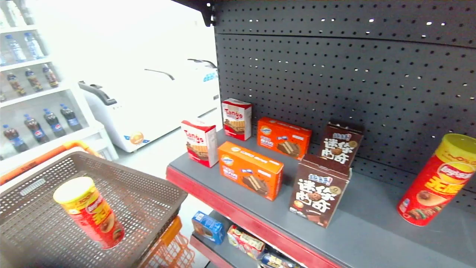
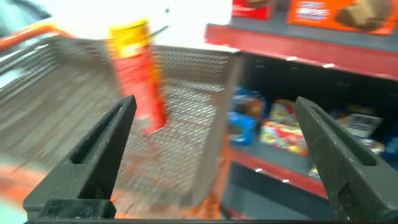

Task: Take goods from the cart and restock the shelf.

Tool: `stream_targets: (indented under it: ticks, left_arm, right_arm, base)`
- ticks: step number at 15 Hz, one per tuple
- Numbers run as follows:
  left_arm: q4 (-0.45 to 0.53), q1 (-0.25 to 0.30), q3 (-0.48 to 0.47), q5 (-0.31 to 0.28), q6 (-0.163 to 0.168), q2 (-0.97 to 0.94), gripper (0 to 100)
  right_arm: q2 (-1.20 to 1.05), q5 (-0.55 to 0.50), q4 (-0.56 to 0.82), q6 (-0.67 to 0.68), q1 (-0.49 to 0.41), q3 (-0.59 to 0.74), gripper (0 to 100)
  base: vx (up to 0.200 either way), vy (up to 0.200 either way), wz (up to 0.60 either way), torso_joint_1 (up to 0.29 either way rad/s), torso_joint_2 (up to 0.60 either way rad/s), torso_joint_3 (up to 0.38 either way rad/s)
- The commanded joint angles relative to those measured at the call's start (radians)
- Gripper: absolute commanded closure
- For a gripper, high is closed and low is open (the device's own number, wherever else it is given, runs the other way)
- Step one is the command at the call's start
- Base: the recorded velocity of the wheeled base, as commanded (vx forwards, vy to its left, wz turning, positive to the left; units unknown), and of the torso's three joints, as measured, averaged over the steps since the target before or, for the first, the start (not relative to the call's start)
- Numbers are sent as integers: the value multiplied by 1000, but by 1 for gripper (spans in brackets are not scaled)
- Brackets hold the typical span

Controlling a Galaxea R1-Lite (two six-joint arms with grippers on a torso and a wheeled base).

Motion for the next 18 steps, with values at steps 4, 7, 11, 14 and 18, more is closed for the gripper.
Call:
stream_targets:
  ticks: [4,7,11,14,18]
  left_arm:
    - [-1,-1,1,4,-3,0,0]
    - [-1,-1,0,1,-2,0,0]
    - [50,-1,-172,26,63,90,0]
    - [149,-3,-407,29,66,426,0]
    - [96,8,-529,49,55,794,0]
  right_arm:
    - [0,-1,0,3,0,0,0]
    - [0,-1,0,3,0,0,0]
    - [0,-1,0,3,0,0,0]
    - [0,-1,0,3,0,0,0]
    - [0,-1,0,3,0,0,0]
  base:
    - [0,0,150,1,1,-1]
    - [0,0,0,0,0,0]
    - [0,0,0,0,0,0]
    - [0,0,0,0,0,0]
    - [0,0,0,0,0,0]
